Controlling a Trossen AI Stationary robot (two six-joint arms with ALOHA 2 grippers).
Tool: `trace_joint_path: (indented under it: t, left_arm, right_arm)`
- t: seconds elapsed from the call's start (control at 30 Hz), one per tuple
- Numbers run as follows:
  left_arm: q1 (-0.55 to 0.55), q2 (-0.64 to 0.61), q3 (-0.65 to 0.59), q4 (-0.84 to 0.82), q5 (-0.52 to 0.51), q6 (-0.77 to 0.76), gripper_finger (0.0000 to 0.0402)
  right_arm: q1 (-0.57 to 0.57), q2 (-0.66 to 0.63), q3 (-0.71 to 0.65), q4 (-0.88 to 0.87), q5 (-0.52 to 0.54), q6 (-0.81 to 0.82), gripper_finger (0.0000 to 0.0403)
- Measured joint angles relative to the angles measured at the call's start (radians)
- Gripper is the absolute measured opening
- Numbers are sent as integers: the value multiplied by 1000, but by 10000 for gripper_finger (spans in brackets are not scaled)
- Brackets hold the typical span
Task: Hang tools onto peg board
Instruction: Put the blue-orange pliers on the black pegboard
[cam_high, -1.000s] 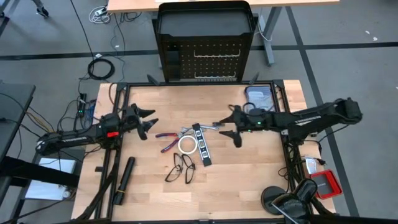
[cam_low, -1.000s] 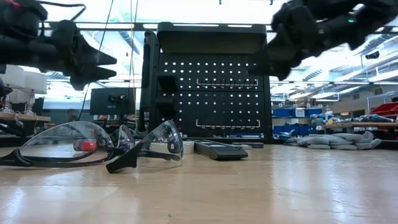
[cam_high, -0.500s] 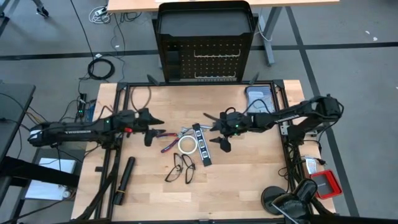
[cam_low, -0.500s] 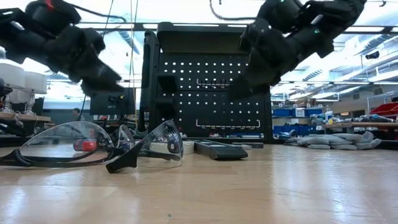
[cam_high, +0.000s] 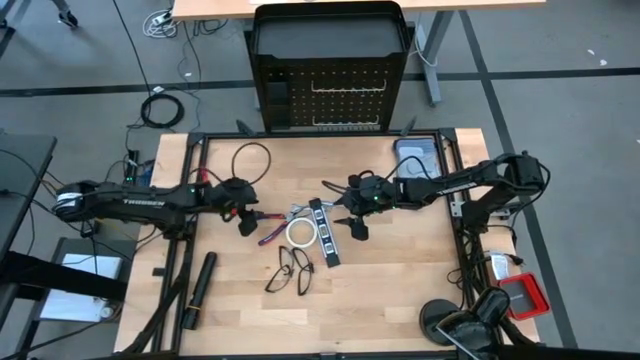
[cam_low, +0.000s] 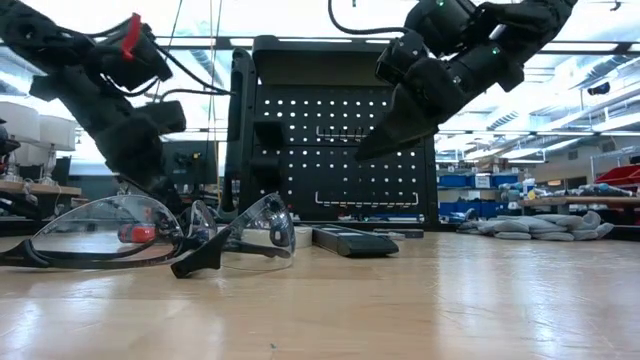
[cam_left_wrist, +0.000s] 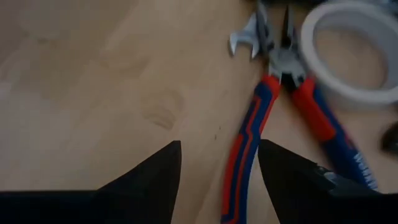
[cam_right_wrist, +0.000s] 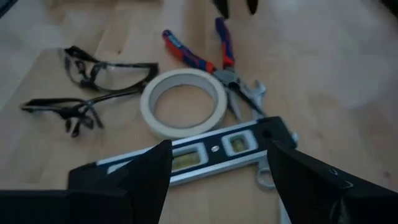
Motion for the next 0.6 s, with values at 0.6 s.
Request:
trace_joint_path:
  t: [0.6]
  left_arm:
    - [-1,260,33,36,12,104,164]
  right_arm:
    - [-14,0,-1,62,0,-95,270]
